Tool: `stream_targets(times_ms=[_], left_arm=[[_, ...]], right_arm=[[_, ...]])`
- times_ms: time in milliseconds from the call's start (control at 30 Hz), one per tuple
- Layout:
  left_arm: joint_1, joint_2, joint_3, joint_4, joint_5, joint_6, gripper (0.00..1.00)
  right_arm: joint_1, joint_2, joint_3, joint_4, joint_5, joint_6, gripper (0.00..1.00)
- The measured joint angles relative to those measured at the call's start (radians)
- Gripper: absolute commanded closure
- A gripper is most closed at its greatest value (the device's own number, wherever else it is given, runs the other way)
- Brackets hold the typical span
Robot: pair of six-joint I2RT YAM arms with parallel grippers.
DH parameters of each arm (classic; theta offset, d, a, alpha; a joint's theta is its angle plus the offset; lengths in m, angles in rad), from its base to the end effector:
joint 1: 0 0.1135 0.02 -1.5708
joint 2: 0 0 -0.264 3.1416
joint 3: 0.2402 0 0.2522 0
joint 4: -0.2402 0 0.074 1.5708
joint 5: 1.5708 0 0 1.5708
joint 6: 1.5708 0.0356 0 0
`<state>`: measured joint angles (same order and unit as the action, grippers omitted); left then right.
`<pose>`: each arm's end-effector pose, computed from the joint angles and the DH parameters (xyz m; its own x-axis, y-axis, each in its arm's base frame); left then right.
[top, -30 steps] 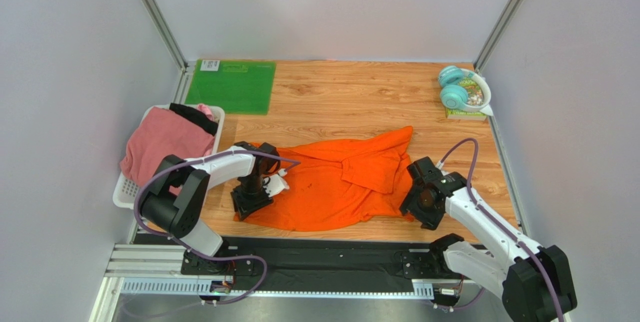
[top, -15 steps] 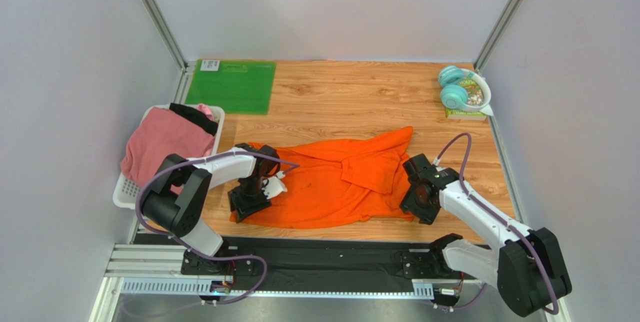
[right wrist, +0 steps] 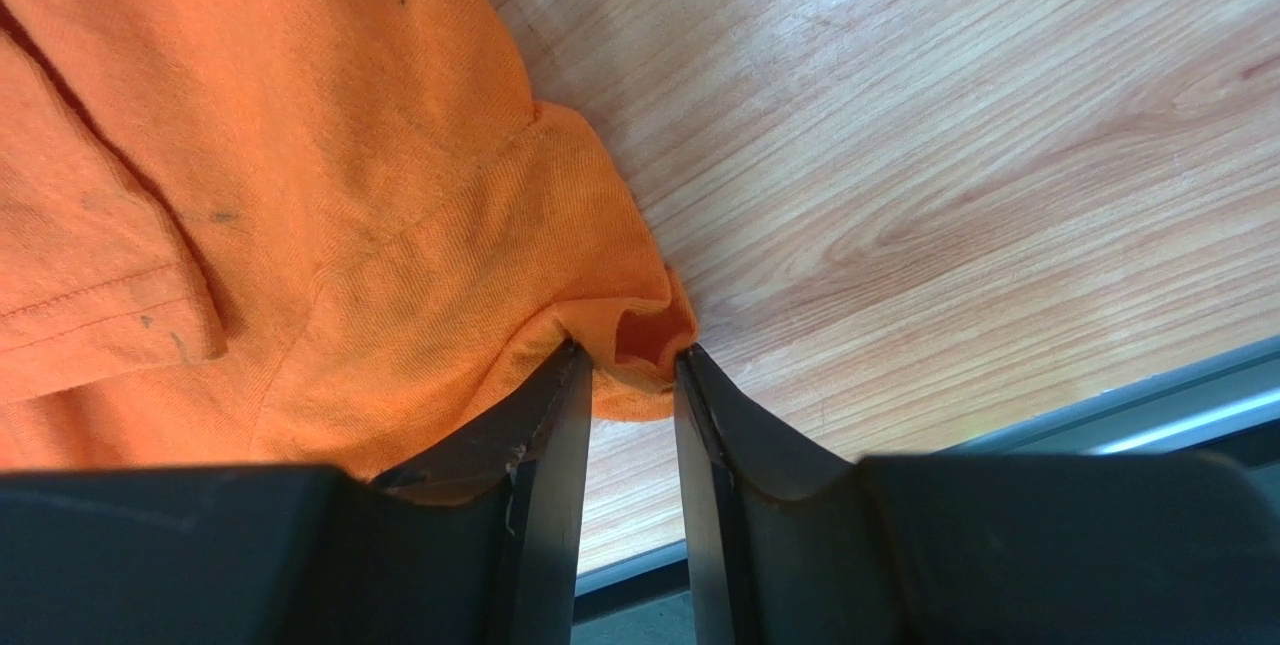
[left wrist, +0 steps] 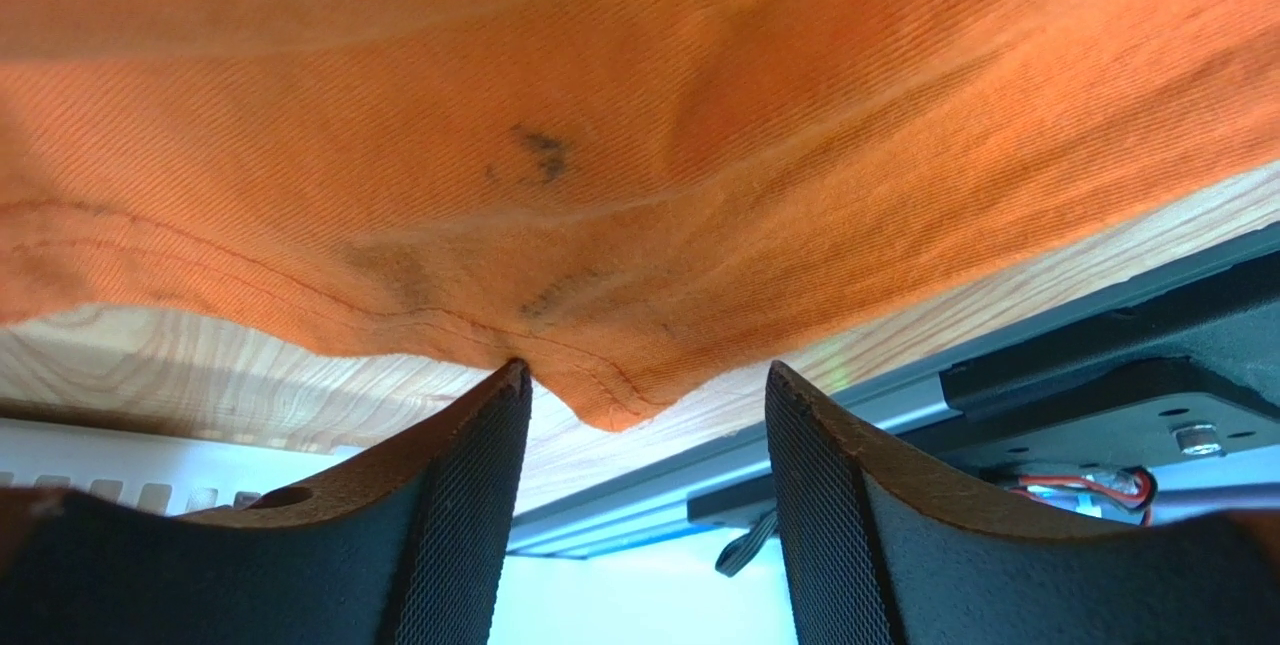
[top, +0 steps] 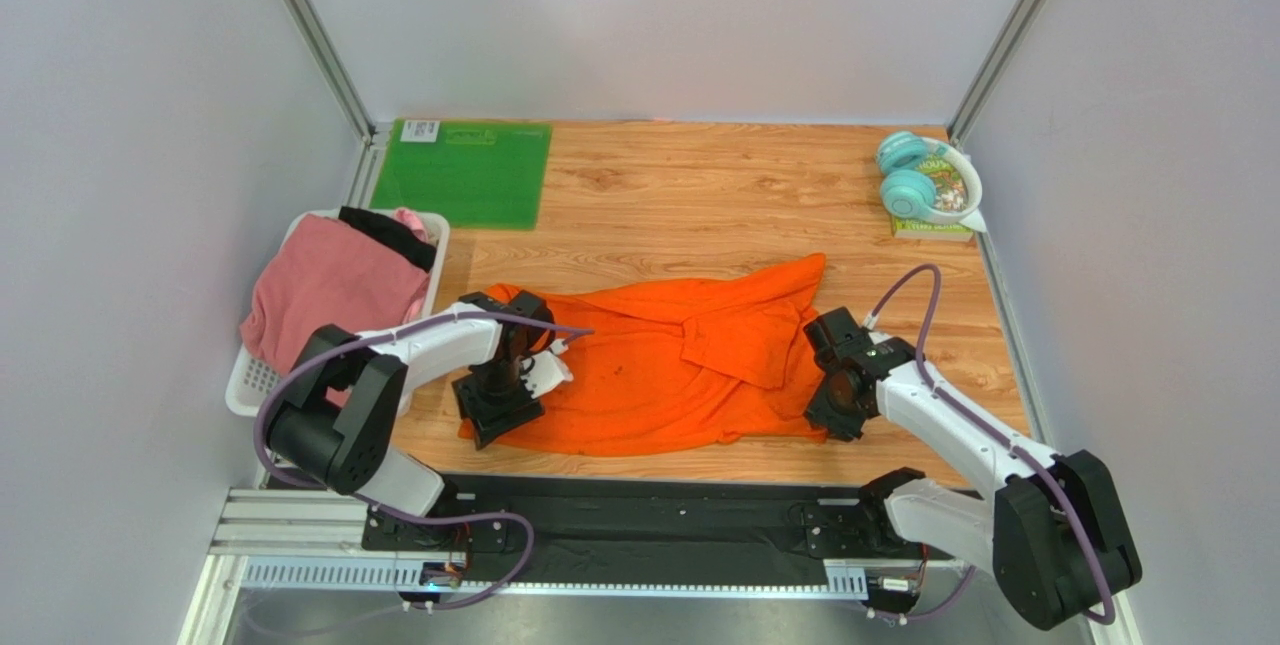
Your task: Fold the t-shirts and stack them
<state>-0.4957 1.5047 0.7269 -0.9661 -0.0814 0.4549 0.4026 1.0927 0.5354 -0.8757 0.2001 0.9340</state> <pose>0.1776 -0.0927 0.1399 -0.5647 0.8032 0.1899 0.8176 0.5757 -0.0037 0.1437 0.0535 0.1614 -0.8304 0.5028 -0.2400 0.5193 0.8546 -0.0066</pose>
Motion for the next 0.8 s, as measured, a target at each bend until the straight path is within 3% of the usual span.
stream_targets(times_ms=[300,600,700,733,800], left_arm=[[0.095,-0.078,-0.012,0.071,0.026,0.006,0.34],[0.106,-0.064,-0.025,0.081,0.042,0.013,0.47],[0.106,-0.049,-0.018,0.072,0.036,0.021,0.65],[0.106,-0.044,-0.016,0.068,0.034,0.024,0.74],[0.106,-0.035,-0.012,0.058,0.032,0.027,0.82]], right_arm=[[0.000,-0.007,-0.010,0.013,-0.002,-0.005,0.69],[0.000,-0.013,-0.013,0.014,-0.004,-0.007,0.73],[0.000,-0.013,-0.013,0.016,-0.005,-0.009,0.84],[0.000,-0.013,-0.013,0.019,-0.007,-0.009,0.92],[0.000,-0.013,-0.013,0.021,-0.009,-0.008,1.00]])
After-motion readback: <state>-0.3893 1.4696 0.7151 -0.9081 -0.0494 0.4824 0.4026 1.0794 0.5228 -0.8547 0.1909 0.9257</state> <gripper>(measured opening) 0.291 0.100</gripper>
